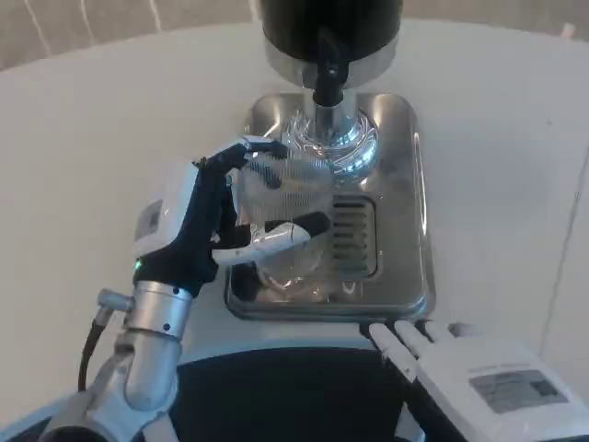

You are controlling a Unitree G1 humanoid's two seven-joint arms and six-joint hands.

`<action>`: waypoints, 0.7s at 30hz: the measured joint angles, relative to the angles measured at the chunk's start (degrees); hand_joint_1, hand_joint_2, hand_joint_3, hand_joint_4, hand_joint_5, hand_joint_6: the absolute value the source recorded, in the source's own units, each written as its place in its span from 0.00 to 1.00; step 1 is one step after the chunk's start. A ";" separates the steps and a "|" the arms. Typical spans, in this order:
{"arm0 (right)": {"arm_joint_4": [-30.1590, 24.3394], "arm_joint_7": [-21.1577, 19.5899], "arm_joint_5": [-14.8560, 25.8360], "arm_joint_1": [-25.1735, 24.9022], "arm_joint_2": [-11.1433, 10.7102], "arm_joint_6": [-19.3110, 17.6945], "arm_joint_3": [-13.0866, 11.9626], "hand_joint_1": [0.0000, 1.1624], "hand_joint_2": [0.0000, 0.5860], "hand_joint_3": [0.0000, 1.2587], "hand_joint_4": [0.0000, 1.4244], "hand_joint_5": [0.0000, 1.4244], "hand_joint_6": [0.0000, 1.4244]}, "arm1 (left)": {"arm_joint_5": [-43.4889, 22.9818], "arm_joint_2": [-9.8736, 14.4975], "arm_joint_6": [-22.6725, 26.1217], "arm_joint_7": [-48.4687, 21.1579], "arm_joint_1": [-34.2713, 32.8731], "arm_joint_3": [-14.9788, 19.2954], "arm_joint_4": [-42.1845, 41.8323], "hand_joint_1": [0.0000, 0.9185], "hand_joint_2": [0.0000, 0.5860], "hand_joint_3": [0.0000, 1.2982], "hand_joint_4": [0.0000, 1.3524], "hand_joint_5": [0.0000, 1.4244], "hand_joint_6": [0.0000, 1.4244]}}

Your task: Grasp the cup under the faucet to collect the drink, then remove the cup.

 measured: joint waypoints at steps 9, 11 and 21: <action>-0.06 0.87 0.07 -0.62 0.13 0.02 -1.83 0.39 0.83 0.00 0.00 0.00 0.00 | -0.20 -2.70 2.46 0.39 -3.46 -0.92 2.77 0.64 0.01 0.74 0.86 0.94 1.00; -0.06 0.89 0.07 -0.61 0.15 0.05 -2.24 0.39 0.83 0.00 0.00 0.00 0.00 | -0.64 -3.85 3.39 0.92 -4.29 -1.26 3.31 0.64 0.01 0.74 0.85 0.93 1.00; -0.07 0.91 -0.32 -0.31 0.18 0.24 -2.38 0.38 0.84 0.00 0.00 0.00 0.00 | -0.69 -5.32 4.45 1.99 -5.46 -3.35 4.12 0.57 0.01 0.54 0.57 0.75 0.93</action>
